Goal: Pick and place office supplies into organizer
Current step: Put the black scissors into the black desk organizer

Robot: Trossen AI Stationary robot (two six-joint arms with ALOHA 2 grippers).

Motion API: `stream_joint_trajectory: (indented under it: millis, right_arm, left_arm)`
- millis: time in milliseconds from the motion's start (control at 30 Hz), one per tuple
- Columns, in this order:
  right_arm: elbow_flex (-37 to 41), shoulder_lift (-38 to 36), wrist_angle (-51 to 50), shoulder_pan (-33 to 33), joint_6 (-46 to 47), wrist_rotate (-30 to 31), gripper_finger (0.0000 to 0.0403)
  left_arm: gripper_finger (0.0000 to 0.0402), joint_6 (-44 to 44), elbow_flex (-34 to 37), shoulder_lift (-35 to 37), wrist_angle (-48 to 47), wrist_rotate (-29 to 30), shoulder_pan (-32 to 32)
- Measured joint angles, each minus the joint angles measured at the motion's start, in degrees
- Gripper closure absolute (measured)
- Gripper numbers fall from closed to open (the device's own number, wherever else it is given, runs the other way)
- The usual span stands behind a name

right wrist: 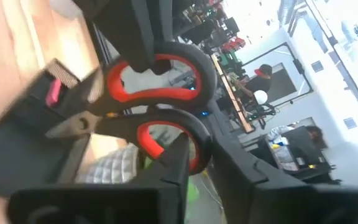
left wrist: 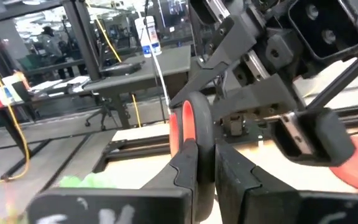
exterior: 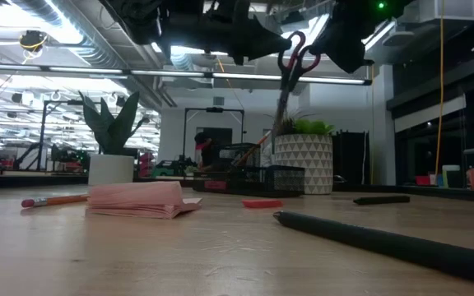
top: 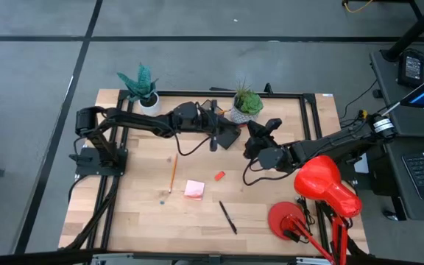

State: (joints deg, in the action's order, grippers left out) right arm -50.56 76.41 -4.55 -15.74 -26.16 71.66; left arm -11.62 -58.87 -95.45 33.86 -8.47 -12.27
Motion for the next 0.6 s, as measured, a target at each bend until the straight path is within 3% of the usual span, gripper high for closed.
stream_joint_trajectory:
  millis: [267, 433, 600]
  right_arm:
    - [-0.03, -0.16, 0.88, -2.34, 1.87, -1.85, 0.0262]
    - [-0.03, -0.44, 0.59, -4.09, 3.96, -1.18, 0.0252]
    - [0.25, -0.6, -3.34, -4.87, 14.62, -2.37, 0.0258]
  left_arm:
    - [0.0378, -1.88, 1.14, 5.61, -4.3, 1.69, -1.6]
    - [0.0378, -3.5, 3.32, 11.24, -4.5, 1.65, -3.13]
    - [0.0378, -3.72, 7.08, 17.68, -5.72, 1.72, -6.74]
